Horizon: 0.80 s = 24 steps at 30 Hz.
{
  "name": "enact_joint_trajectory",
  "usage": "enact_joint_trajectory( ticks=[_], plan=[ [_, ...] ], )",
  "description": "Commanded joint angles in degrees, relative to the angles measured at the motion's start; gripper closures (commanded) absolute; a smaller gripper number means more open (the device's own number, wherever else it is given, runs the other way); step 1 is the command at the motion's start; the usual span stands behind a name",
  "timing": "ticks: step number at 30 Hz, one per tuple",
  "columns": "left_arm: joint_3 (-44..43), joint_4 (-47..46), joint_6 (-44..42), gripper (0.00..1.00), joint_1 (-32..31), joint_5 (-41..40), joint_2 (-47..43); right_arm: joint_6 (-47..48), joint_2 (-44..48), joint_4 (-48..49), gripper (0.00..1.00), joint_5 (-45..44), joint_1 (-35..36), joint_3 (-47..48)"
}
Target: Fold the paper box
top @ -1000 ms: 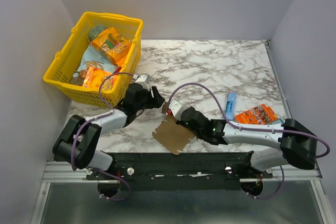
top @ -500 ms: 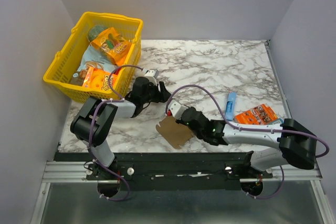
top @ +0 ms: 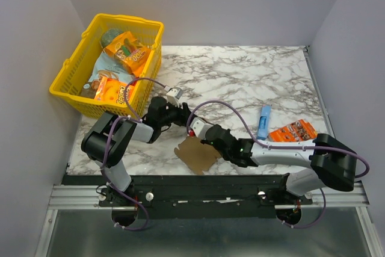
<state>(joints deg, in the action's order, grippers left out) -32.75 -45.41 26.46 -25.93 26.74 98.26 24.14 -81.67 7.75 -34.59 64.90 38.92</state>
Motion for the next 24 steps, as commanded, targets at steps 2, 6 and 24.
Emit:
enact_joint_trajectory(
  ticks=[2,6,24],
  plan=[
    [3.8,-5.4,2.2,0.34,-0.3,3.6,0.1,1.6,-2.1,1.7,0.99,0.8,0.4,-0.2],
    [6.5,-12.8,4.6,0.34,-0.3,6.6,0.5,1.8,-2.4,1.7,0.99,0.9,0.4,-0.1],
    [11.7,-23.9,7.3,0.36,-0.3,9.4,2.4,1.3,-2.3,1.8,0.99,0.6,0.3,0.1]
  ],
)
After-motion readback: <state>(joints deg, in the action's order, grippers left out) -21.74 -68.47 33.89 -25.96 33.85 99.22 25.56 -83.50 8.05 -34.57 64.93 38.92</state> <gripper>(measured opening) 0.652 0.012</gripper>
